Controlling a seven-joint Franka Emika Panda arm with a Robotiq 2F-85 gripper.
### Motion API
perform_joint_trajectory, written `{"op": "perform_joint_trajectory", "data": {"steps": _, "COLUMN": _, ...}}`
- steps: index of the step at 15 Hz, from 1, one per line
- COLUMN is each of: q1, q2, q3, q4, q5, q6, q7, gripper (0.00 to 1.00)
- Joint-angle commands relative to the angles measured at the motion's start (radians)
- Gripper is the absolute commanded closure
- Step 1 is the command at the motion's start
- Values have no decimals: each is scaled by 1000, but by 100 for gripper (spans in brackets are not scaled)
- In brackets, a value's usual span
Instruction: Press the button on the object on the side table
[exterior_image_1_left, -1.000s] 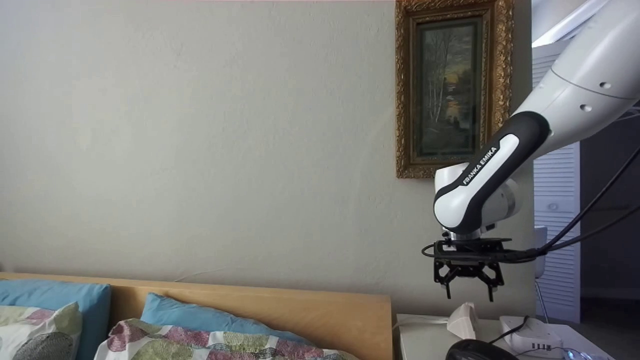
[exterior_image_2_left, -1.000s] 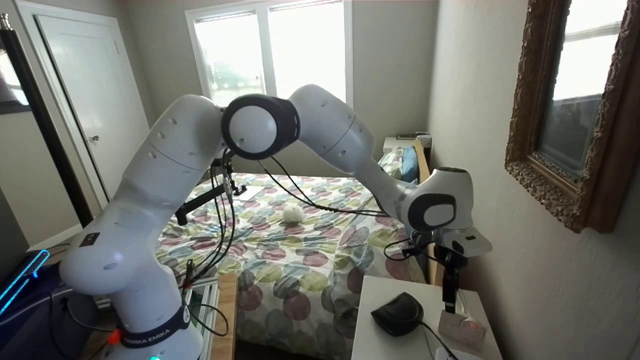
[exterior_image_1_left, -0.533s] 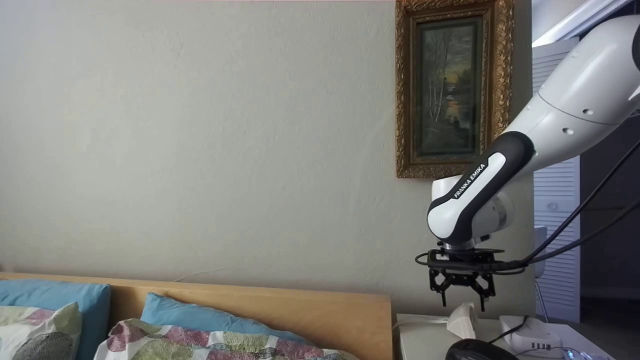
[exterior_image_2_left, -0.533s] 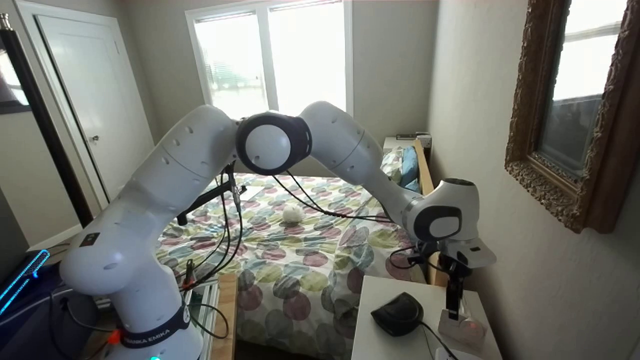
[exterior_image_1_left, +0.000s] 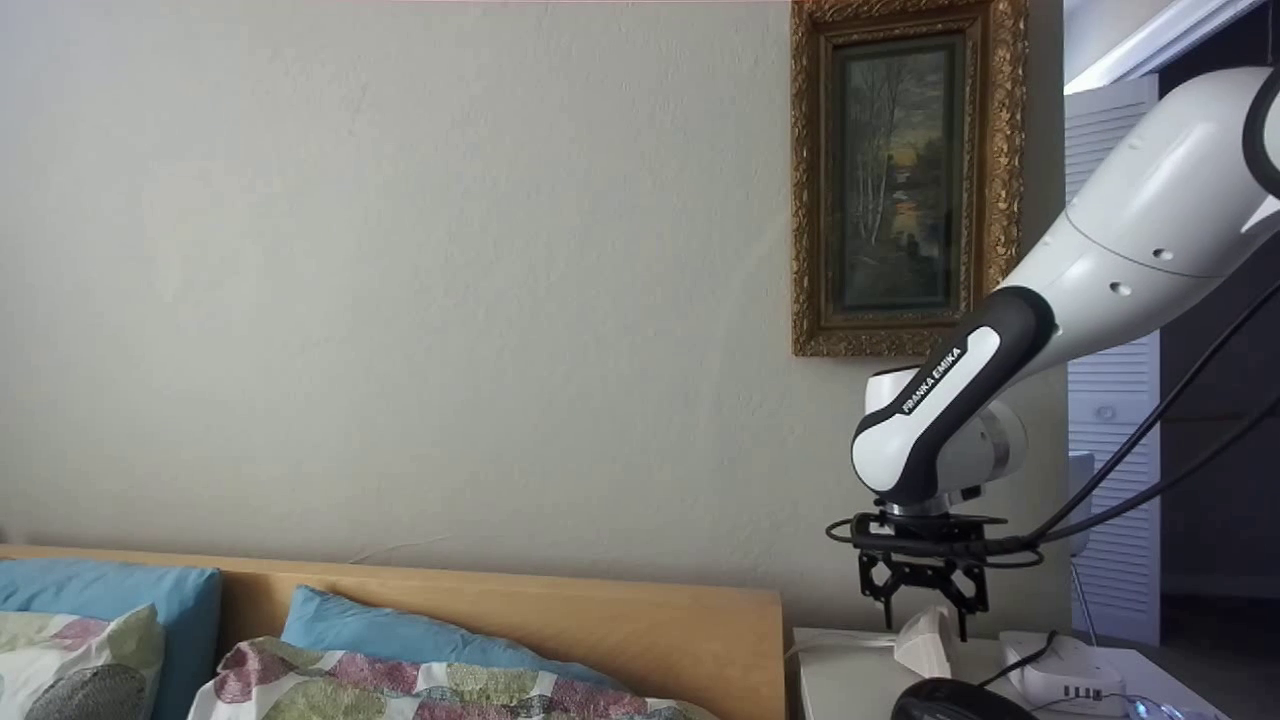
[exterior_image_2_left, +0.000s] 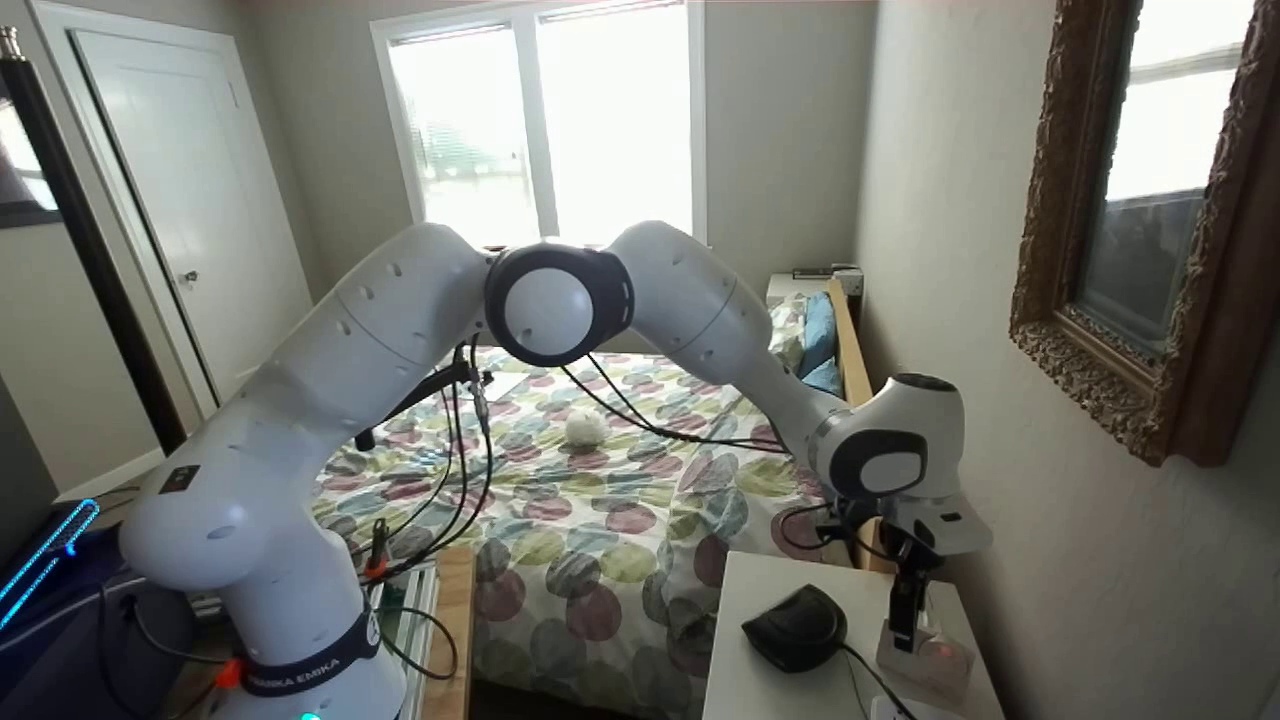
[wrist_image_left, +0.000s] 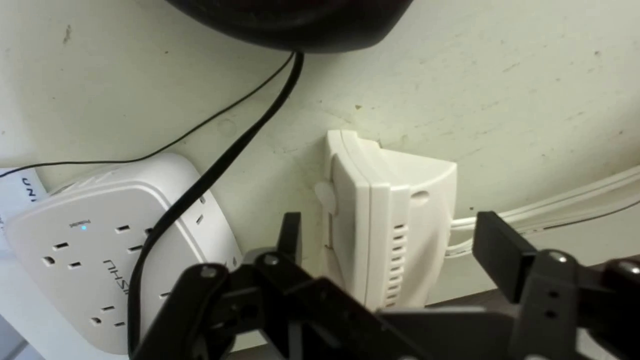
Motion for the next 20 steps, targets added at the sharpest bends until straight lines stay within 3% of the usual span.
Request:
{"op": "perform_joint_trajectory", "data": {"steps": 1, "q1": 6, "q2": 35, "q3": -13, "q4": 46, "q5": 36, "q6": -21, "q7": 18, "gripper": 13}}
{"op": "perform_joint_trajectory", "data": {"steps": 14, "q1": -13, "q2": 35, "q3": 9, "q4": 36, "q5": 93, "q6": -48, "q7": 29, "gripper": 14}}
{"op": "perform_joint_trajectory", "data": {"steps": 17, "q1": -18, "q2": 36, "q3": 14, "q4": 34, "q5": 104, "q6": -37, "q7": 20, "gripper": 22}}
{"op": "perform_joint_trajectory", "data": {"steps": 20, "q1": -23, "q2": 35, "q3": 18, "q4": 30, "q5": 105, "q6": -28, "q7": 6, "gripper": 24}}
